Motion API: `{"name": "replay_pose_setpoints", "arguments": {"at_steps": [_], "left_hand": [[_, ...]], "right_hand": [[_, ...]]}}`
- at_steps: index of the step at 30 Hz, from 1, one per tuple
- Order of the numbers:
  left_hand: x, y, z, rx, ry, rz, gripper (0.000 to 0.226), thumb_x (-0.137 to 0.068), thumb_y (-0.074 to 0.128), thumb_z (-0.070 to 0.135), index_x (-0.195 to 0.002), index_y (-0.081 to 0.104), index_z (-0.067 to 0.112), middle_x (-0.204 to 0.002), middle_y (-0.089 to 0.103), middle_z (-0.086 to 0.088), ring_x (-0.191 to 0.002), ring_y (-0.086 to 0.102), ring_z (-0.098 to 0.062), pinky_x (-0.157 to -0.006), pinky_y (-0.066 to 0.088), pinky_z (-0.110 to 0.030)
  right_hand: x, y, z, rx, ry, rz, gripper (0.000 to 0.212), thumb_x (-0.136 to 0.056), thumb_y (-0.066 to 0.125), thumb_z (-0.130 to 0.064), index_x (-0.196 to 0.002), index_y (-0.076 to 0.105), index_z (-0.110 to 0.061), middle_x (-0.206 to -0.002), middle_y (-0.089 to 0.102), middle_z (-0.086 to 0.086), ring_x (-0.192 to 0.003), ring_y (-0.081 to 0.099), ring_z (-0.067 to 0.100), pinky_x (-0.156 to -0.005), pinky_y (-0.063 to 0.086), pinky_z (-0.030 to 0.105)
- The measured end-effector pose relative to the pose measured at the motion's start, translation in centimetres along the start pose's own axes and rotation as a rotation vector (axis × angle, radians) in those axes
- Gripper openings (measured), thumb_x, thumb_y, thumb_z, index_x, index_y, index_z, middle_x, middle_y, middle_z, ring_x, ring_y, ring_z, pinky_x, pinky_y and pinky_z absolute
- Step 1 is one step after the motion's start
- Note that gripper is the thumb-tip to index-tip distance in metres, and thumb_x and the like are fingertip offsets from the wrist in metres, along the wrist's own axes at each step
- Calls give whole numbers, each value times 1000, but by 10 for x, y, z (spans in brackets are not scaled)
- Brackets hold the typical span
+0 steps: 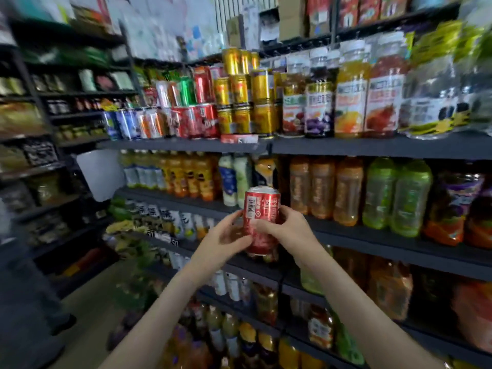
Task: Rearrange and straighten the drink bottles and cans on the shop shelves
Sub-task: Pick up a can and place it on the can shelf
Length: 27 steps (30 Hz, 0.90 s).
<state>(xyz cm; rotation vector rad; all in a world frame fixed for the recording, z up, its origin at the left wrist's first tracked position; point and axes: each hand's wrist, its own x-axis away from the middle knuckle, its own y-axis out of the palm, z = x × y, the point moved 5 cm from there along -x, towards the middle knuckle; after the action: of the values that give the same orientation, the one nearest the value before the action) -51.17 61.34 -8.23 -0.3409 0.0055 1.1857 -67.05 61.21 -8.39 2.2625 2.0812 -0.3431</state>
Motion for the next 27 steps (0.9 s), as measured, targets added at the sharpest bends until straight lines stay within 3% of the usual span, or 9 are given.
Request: {"name": "replay_pose_setpoints", "arguments": {"at_steps": [4,9,14,18,20,23,27], "left_hand": [[-32,-49,3,-40,86,77,48,-87,65,28,-122,40,50,-114,56,20,-93,59,14,-73,50,-12],[-89,-104,2,-136,205,148,48,-84,70,28,-117,42,49,-110,57,24,-97,57,16,-77,48,-9],[-154,-179,12,-288,277,215,67,-68,79,49,-127,47,40,-114,64,17,-103,60,2,-89,51,-23],[-195,-238,17,-339,364,281,66,-72,78,33,-130,46,38,-113,62,23,-103,58,9,-86,49,-16],[-217,-265,21,-346,443,298,62,-72,79,27,-120,46,49,-104,61,30,-97,57,16,-80,47,-9],[-253,-302,37,-306,539,244,65,-71,79,33,-117,39,55,-105,59,32,-99,55,18,-82,45,-6],[-305,-342,54,-293,595,107,67,-65,73,56,-122,38,60,-118,57,28,-110,53,12,-96,43,-16]], "right_hand": [[-49,38,-26,-5,-79,10,53,-66,84,-38,-113,65,-22,-103,72,-4,-96,68,12,-90,55,40],[-115,74,-48,13,-211,60,38,-67,85,-32,-98,64,-33,-97,72,-10,-91,67,5,-84,56,31],[-188,118,-72,49,-329,64,54,-66,85,-31,-115,62,-30,-101,70,-15,-92,64,-2,-80,55,23],[-241,161,-94,156,-424,49,67,-67,85,-35,-126,54,-38,-111,64,-23,-102,58,-8,-84,48,16],[-266,177,-108,193,-457,67,74,-67,85,-36,-132,50,-34,-118,61,-21,-108,56,-4,-90,47,19],[-300,191,-135,207,-503,142,68,-66,84,-37,-128,55,-30,-114,65,-17,-106,59,0,-92,53,28],[-340,196,-173,149,-540,260,49,-69,83,-31,-114,64,-26,-102,72,-11,-95,66,1,-83,55,24]]}}
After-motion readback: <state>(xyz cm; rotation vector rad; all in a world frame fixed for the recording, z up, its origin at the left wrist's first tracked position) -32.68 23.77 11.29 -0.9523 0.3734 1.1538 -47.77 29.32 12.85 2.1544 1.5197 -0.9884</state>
